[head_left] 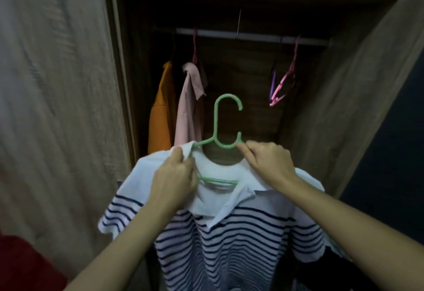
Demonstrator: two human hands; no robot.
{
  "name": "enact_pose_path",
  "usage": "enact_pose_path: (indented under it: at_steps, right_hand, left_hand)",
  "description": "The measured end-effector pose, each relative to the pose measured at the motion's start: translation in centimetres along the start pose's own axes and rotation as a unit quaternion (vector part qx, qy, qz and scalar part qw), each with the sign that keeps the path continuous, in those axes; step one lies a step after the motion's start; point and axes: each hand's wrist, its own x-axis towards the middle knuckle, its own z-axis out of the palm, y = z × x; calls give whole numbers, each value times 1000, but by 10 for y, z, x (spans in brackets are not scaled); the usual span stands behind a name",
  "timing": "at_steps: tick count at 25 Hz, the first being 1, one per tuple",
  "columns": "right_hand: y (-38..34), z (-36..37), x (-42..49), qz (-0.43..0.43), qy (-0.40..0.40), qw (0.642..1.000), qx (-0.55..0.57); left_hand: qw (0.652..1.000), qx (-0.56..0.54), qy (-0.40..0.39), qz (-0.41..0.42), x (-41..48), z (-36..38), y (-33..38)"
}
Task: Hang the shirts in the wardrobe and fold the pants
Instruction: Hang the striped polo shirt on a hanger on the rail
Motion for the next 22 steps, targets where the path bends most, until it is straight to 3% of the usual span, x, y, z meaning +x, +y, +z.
enact_pose_path:
  at_steps: [2, 3, 6, 8, 10, 12, 14, 16, 18, 22]
  right_hand:
    - [9, -7, 5, 13, 14, 1000, 23]
    - [15, -13, 6, 10, 26, 999, 37]
    - [22, -21, 4, -23, 53, 996, 65]
    - [20, -21, 5, -55, 63, 994, 67]
    - [19, -23, 9, -82, 73, 993, 39]
    - [24, -29, 13, -82, 68, 994, 12]
    - [39, -36, 18, -35, 15, 997, 72]
    - [55, -44, 22, 16, -77, 974, 211]
    - [63, -48, 24, -1, -127, 959, 252]
    - [63, -51, 27, -6, -106, 961, 255]
  left_hand:
    - [992, -6, 7, 127, -12, -6, 3]
    - [989, -13, 17, 145, -15, -13, -1]
    - [997, 2, 43, 62, -2, -38, -29]
    - [998, 7, -39, 50, 11, -46, -49]
    - [992, -47, -101, 63, 16, -47, -61]
    - [986, -136, -89, 44, 19, -56, -68]
    - [981, -182, -62, 25, 24, -66, -73]
    - [976, -212, -50, 11, 30, -73, -77]
    - [973, -225, -50, 5, 33, -74, -83]
    - [968, -232, -90, -39, 43, -81, -91]
